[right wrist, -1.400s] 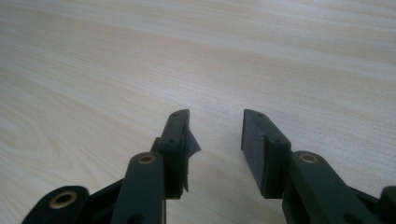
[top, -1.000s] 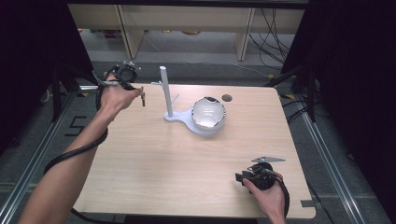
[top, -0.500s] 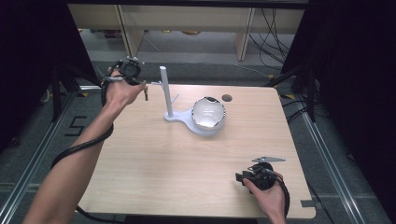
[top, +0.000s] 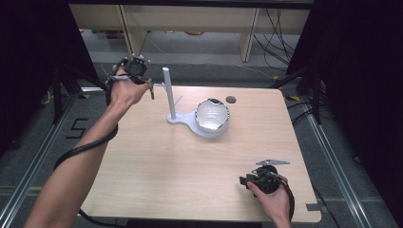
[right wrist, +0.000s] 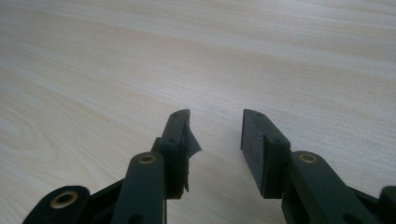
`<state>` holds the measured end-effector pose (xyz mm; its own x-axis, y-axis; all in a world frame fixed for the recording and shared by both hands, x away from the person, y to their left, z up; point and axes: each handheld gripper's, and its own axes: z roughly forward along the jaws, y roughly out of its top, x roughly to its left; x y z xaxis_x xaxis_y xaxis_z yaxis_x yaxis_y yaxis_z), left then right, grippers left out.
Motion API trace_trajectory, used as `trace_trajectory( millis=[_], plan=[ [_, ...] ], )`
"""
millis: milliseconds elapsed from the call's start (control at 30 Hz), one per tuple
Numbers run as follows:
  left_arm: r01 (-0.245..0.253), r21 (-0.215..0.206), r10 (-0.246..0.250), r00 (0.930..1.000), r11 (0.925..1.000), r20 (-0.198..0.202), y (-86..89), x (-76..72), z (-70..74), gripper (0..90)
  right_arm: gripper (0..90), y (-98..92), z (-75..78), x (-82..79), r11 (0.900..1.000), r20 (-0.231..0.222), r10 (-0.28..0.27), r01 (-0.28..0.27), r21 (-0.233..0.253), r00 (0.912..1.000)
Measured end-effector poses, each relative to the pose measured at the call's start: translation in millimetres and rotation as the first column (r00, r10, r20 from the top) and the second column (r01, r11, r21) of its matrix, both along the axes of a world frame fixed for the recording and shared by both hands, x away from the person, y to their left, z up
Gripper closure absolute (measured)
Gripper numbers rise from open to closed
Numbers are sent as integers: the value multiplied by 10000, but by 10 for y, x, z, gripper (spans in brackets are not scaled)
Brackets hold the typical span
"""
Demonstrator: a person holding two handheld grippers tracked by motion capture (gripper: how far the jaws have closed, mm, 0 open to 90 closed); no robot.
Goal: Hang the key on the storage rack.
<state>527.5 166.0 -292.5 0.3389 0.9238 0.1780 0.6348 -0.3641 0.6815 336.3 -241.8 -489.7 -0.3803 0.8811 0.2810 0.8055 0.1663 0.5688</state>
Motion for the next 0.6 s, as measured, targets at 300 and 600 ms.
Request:
trace_trajectory(
  millis=[300, 600],
  plan=[
    [99, 167, -98, 9999, 9998, -57, -34, -38, 12, 884, 632, -9, -1, 0, 9999, -332, -123, 124, 14, 9994],
    [207, 279, -205, 9998, 9994, -57, -59, -72, 88, 884, 633, 2, -25, 15, 10000, -27, -43, 43, -82, 10000]
  ],
)
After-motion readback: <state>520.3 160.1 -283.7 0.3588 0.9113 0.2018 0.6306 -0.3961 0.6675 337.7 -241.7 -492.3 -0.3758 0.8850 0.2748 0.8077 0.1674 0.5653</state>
